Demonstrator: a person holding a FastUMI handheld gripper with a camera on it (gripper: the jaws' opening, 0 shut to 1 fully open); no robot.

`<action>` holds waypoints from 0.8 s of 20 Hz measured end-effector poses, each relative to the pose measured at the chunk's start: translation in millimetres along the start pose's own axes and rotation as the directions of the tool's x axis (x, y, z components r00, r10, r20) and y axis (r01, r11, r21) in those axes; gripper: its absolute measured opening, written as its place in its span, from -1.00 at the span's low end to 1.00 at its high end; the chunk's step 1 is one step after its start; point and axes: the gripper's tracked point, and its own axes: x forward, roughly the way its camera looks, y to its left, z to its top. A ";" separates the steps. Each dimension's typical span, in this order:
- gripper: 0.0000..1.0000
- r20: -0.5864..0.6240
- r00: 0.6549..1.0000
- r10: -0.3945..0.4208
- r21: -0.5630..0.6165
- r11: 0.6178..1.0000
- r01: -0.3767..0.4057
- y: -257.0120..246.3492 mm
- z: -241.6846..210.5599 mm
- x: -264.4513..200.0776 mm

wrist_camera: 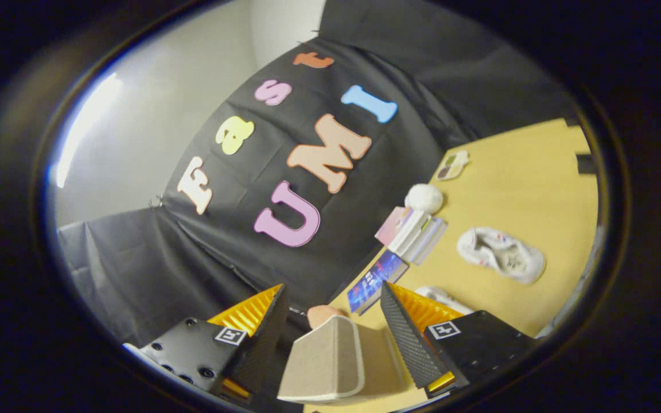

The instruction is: Open the storage box then place both shoes into the box .Put the left shoe in first, then the right shoe, with the right side of both shoes facing outward in a uniform manner.

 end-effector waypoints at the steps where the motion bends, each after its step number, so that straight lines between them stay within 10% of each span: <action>1: 0.96 0.007 1.000 -0.005 0.081 0.997 0.005 -2.9 -13.4 -1.7; 16: 0.96 -0.018 0.991 -0.129 0.607 0.787 0.113 -70.8 -169.7 -5.2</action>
